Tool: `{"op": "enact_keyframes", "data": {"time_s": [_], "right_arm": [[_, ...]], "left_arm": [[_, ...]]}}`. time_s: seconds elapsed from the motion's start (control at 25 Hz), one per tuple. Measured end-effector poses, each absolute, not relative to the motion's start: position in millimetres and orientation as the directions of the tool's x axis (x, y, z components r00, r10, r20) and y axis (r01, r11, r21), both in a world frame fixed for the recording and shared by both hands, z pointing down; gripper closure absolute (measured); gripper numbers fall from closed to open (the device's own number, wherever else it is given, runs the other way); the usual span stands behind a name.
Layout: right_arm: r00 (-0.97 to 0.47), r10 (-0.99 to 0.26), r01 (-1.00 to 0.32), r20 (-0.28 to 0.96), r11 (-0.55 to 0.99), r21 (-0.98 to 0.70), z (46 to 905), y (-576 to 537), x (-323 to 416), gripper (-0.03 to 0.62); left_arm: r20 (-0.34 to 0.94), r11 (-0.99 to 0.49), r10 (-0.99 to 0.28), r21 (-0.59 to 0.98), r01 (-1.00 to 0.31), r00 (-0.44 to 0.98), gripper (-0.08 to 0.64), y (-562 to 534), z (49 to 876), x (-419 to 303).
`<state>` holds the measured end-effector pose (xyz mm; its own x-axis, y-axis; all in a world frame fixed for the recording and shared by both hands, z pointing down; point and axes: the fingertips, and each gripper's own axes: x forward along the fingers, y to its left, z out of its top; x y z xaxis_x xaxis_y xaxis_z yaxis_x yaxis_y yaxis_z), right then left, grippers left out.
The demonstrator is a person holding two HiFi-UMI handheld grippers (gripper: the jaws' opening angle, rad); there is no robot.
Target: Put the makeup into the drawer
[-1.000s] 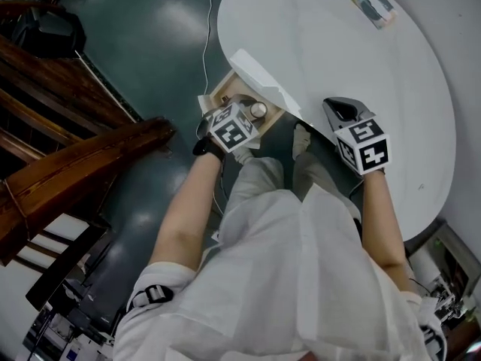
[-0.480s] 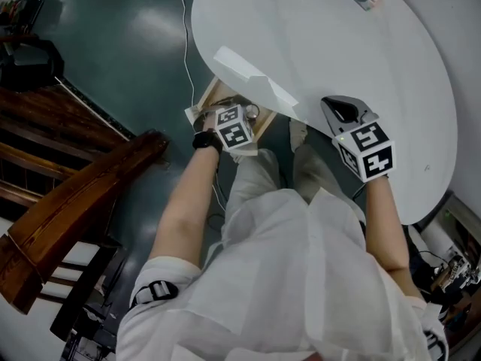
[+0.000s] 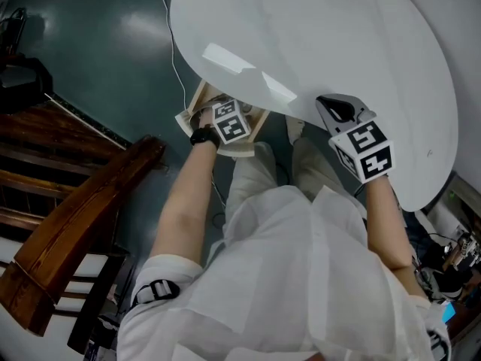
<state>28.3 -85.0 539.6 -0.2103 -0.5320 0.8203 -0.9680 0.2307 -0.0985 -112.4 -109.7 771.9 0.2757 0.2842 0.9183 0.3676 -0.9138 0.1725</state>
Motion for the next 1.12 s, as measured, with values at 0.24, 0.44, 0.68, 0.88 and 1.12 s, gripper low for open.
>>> {"op": "enact_keyframes", "data": {"time_s": [0.24, 0.44, 0.68, 0.88, 1.12], "right_arm": [[-0.207, -0.536, -0.969, 0.818, 0.227, -0.096, 538.3, -85.1, 28.6, 0.583], [-0.218, -0.540, -0.966, 0.813, 0.237, -0.102, 535.2, -85.6, 25.3, 0.581], [-0.241, -0.541, -0.959, 0.806, 0.260, -0.112, 529.6, -84.6, 20.0, 0.583], [-0.255, -0.539, -0.953, 0.803, 0.283, -0.113, 521.5, -82.0, 17.9, 0.581], [-0.282, -0.564, -0.942, 0.776, 0.315, -0.114, 509.0, -89.6, 18.1, 0.582]], "left_arm": [[0.916, -0.915, 0.280, 0.164, 0.368, 0.288, 0.299, -110.0, 766.3, -112.5], [0.923, -0.919, 0.258, 0.143, 0.366, 0.287, 0.301, -113.9, 749.9, -119.1], [0.922, -0.930, 0.251, 0.144, 0.339, 0.295, 0.302, -111.9, 724.0, -120.7], [0.917, -0.940, 0.256, 0.163, 0.299, 0.306, 0.354, -101.1, 696.3, -131.1], [0.902, -0.978, 0.174, 0.109, 0.180, 0.396, 0.431, -112.1, 646.3, -137.3]]}}
